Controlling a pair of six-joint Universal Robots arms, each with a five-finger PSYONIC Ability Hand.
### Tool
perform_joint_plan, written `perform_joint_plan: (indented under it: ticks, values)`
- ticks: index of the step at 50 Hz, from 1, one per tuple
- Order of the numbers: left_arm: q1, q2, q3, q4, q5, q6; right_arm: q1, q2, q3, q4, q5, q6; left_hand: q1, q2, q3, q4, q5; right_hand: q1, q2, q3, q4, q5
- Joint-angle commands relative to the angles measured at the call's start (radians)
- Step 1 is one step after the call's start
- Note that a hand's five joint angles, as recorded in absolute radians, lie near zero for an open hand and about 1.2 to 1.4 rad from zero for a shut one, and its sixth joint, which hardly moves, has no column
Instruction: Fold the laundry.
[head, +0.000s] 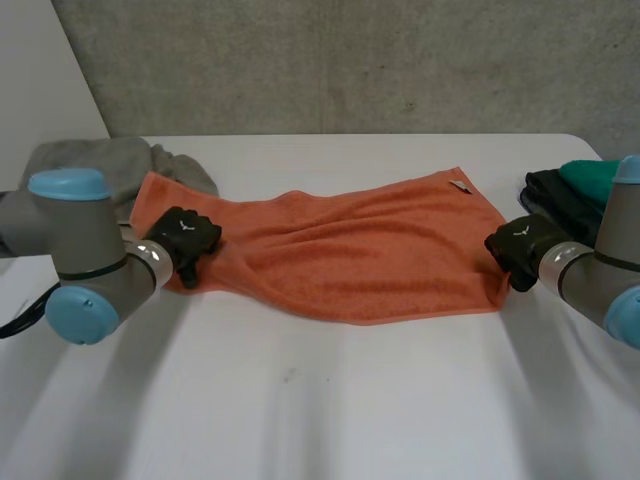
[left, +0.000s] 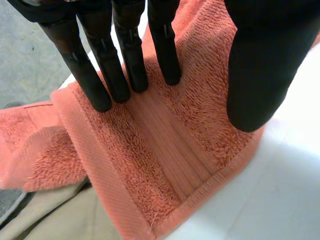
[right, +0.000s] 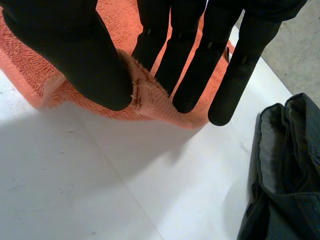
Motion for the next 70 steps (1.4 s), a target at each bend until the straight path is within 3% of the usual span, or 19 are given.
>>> perform_joint_plan:
  ticks: [1,5,8,13,20,27,30,33,41,51,56,63,70]
  values:
    - [-0.005,-0.040,0.058,-0.041,-0.003,0.000,0.003,0.006,0.000,-0.001,0.001,-0.004,0.299,0.311,0.312,0.308,0.309,0.249,0.209,0.206,0.198,0.227]
    - [-0.005,-0.059,0.075,-0.044,-0.003,0.002,0.003,0.004,0.000,-0.002,0.001,-0.001,0.466,0.478,0.480,0.475,0.476,0.249,0.209,0.206,0.198,0.227]
    - [-0.003,-0.059,0.075,-0.047,-0.008,0.006,0.000,-0.003,0.002,-0.001,0.001,0.000,0.759,0.771,0.773,0.768,0.769,0.249,0.209,0.206,0.198,0.227]
    - [-0.003,0.019,0.039,-0.075,-0.032,0.025,-0.003,-0.028,0.017,0.007,0.004,-0.004,0.760,0.772,0.773,0.769,0.770,0.249,0.209,0.206,0.198,0.227]
    - [-0.008,0.306,-0.155,-0.227,-0.079,0.060,-0.043,-0.190,0.123,0.089,0.001,-0.051,0.760,0.772,0.773,0.769,0.770,0.249,0.209,0.206,0.198,0.227]
    - [0.014,0.565,-0.388,-0.463,-0.118,0.186,-0.152,-0.439,0.319,0.278,-0.032,-0.358,0.760,0.772,0.773,0.769,0.770,0.249,0.209,0.206,0.198,0.227]
    - [0.063,0.651,-0.463,-0.530,-0.100,0.270,-0.209,-0.532,0.385,0.361,-0.058,-0.523,0.760,0.772,0.773,0.769,0.770,0.249,0.209,0.206,0.198,0.227]
    - [0.098,0.719,-0.491,-0.560,-0.060,0.334,-0.229,-0.586,0.397,0.381,-0.106,-0.579,0.760,0.772,0.773,0.769,0.770,0.249,0.209,0.206,0.198,0.227]
    - [0.106,0.750,-0.446,-0.532,-0.020,0.290,-0.240,-0.593,0.347,0.375,-0.175,-0.454,0.760,0.772,0.773,0.769,0.770,0.249,0.209,0.206,0.198,0.227]
    - [0.072,0.434,-0.238,-0.406,-0.028,0.243,-0.142,-0.366,0.206,0.252,-0.124,-0.310,0.760,0.772,0.773,0.769,0.770,0.249,0.209,0.206,0.198,0.227]
    - [0.051,0.284,0.036,-0.324,-0.042,0.168,-0.077,-0.245,0.031,0.116,-0.045,-0.144,0.760,0.772,0.773,0.769,0.770,0.249,0.209,0.206,0.198,0.227]
    - [0.015,0.234,0.417,-0.251,-0.063,-0.007,-0.036,-0.192,-0.230,-0.073,0.014,0.088,0.760,0.772,0.773,0.769,0.770,0.249,0.209,0.206,0.198,0.227]
    - [0.000,0.263,0.663,-0.015,-0.118,-0.228,-0.022,-0.217,-0.342,-0.484,0.026,0.329,0.760,0.772,0.773,0.769,0.770,0.249,0.209,0.206,0.198,0.227]
